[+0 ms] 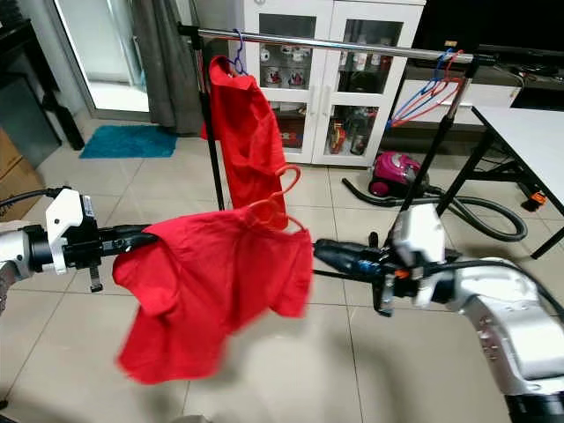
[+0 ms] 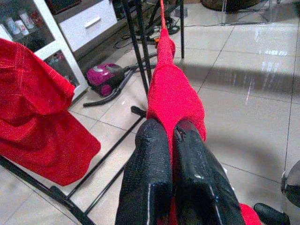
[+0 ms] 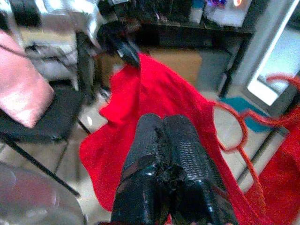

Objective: Hang hanger

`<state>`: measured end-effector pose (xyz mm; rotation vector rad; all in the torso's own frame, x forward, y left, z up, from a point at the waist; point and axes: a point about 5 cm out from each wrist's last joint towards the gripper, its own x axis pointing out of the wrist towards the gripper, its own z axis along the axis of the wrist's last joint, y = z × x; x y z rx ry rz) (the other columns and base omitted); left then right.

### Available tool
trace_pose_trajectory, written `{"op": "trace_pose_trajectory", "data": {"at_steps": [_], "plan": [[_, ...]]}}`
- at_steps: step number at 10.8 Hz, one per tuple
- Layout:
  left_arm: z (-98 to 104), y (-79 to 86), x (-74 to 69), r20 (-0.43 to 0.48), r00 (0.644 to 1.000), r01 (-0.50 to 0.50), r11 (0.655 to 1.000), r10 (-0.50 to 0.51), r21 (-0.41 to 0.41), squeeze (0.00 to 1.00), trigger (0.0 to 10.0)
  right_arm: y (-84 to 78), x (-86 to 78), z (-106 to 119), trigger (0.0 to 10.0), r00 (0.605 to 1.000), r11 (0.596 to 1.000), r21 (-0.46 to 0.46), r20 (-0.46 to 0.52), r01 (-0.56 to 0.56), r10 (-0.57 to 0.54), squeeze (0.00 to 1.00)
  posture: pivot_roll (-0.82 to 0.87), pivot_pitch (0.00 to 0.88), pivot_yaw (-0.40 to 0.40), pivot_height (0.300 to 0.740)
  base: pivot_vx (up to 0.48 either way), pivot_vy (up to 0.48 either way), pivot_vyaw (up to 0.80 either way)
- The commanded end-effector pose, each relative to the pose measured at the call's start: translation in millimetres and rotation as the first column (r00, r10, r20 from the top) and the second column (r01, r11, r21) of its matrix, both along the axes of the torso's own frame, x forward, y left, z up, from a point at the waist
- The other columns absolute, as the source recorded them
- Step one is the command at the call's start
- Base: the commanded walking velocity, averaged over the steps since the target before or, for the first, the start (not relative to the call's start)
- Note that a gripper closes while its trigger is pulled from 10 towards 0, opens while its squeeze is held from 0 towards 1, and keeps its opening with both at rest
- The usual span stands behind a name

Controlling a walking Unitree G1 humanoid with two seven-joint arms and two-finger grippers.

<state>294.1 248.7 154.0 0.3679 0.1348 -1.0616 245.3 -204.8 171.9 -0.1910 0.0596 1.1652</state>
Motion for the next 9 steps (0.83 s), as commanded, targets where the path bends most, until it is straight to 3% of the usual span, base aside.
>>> {"op": "trace_pose_trajectory", "data": {"at_steps": [1,3,4,5,7,9], "plan": [[14,-1.7,2.3,0.057,0.998,0.021,1.0,-0.02,-0.009,0.0,0.0,-5.0,5.0,-3,10.0,0.999,0.997,-0.055,0.015,0.045,-0.044,0.0,0.04,0.0,0.004,0.74,0.0,0.0,0.0],[26,-11.7,1.2,0.106,0.992,0.07,0.997,-0.068,-0.02,0.0,0.0,-8.0,15.4,-2,10.0,0.995,0.995,0.014,-0.018,0.103,-0.102,0.0,0.04,0.0,-0.003,0.74,0.0,0.0,0.0],[29,-16.3,0.8,0.12,0.989,0.09,0.996,-0.086,-0.026,0.0,0.0,-7.5,18.6,-2,10.0,0.994,0.993,0.039,-0.027,0.11,-0.109,0.69,0.04,0.0,-0.004,0.74,0.0,0.0,0.0],[37,-30.7,-2.2,0.148,0.978,0.152,0.987,-0.145,-0.042,0.0,0.0,-2.3,25.0,-4,10.0,0.996,0.991,0.107,-0.032,0.086,-0.083,1.0,0.05,0.0,-0.001,0.74,0.0,0.0,0.0],[45,-40.2,-4.5,0.164,0.97,0.192,0.979,-0.18,-0.064,0.0,0.0,-1.3,28.5,-8,10.0,0.998,0.993,0.097,-0.027,0.065,-0.062,1.0,0.05,0.0,-0.003,0.74,0.0,0.0,0.0],[49,-47.1,-10.3,0.156,0.96,0.244,0.968,-0.232,-0.064,0.0,0.0,-6.1,39.6,-6,10.0,0.988,0.989,0.066,0.065,0.134,-0.138,1.0,0.05,0.0,-0.002,0.74,0.0,0.0,0.0]]}}
